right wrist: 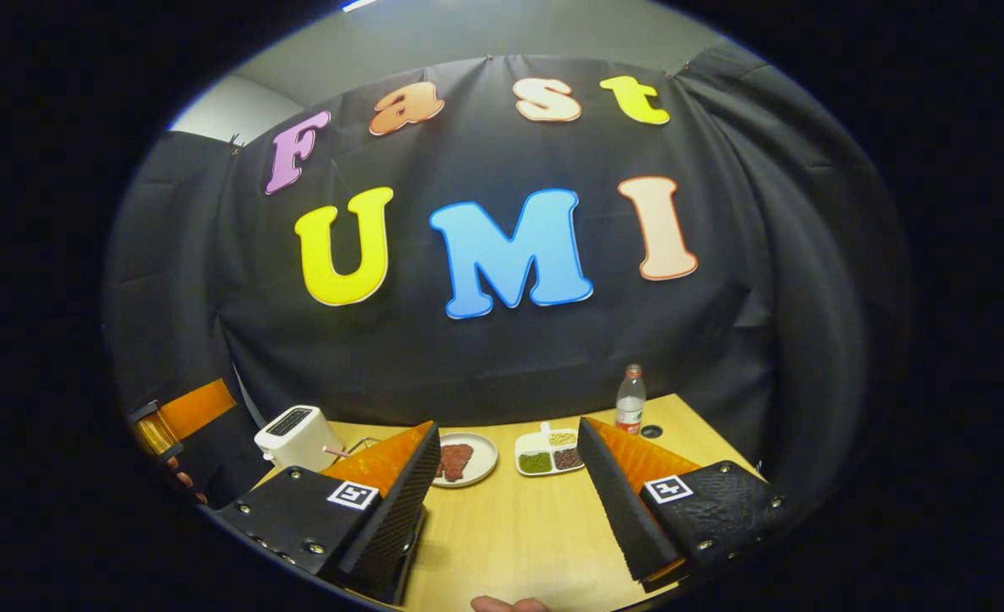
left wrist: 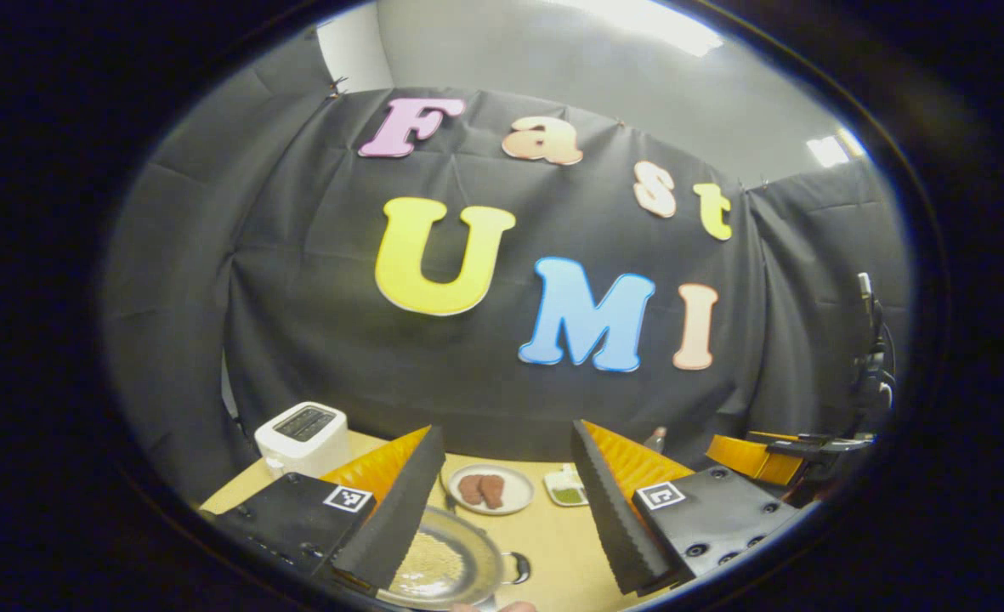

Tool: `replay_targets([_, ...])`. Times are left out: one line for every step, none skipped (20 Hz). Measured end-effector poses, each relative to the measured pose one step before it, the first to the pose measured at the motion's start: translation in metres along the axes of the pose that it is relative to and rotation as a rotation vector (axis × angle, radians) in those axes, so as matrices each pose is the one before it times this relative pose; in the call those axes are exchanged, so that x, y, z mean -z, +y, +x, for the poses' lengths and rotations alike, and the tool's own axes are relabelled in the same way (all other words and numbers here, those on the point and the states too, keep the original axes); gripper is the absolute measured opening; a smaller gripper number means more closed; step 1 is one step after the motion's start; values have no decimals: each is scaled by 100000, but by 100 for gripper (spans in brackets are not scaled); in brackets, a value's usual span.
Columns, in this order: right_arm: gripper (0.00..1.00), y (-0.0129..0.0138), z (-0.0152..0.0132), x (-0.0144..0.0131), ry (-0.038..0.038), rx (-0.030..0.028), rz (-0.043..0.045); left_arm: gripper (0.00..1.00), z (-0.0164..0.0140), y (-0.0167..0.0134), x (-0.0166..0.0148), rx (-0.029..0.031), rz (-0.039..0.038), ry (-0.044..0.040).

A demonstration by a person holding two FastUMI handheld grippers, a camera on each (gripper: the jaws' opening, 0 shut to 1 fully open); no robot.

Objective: First push the handle of the pot to place it horizontally, then grasp the pot with both hands and set it on the induction cooktop.

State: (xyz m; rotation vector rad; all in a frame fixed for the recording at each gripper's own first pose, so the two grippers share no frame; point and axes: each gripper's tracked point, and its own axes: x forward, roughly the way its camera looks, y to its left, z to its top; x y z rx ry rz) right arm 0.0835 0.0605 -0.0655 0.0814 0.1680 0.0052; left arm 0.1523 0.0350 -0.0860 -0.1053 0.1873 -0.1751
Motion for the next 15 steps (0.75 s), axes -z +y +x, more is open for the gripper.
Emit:
replay_targets([98,-1285,-682,-1078,-1971,505,682,97,-283,-1885,-618,379,710,-1788])
replay_targets([98,-1175,-693,-1196,-1329,179,420,97,-453,-1367,-341,278,669,-1083])
replay_targets([98,-1110,-754,-1178,-1618,410,192,95,-261,-1500,-607,84,790,-1165])
replay_targets([98,-1243,-479,-997,-1406,379,-318,95,-627,-1482,-636,-872,1005,-690])
replay_targets([98,-881,-565,-536,-808,74,-437,95,-377,-1138,-549,-1051,676,-811])
replay_targets([98,-791,-351,-752,-784,-505,-83,95,-190,-1043,-551,-707,193,-1235])
replay_targets([98,-568,-377,-433,-827,-543,-256,99,-140,-863,-552,-870,-51,-1147])
replay_targets([98,-369,-304,-451,-608,-1161,-133,97,-209,-716,-345,-949,272,-772])
replay_targets([98,-219,-297,-239,-247,-939,-760,95,-473,-588,-281,-1232,504,-481])
replay_targets([98,-387,-294,-150,31,-79,-670,95,-575,-408,207,-961,156,419])
replay_targets([98,-236,-443,-207,-188,180,-320,97,-738,-547,-49,306,5,-148])
replay_targets([98,-123,-425,-278,-433,412,144,97,-616,-577,-172,574,423,-226])
replay_targets([98,8,-282,-281,-724,633,390,97,-429,-134,-175,269,1261,-399])
replay_targets([98,-34,-352,-269,-1016,924,-48,97,-349,83,-231,53,1116,-357])
replay_targets([98,-243,-325,-209,-726,1707,-241,97,-201,13,-233,692,73,26])
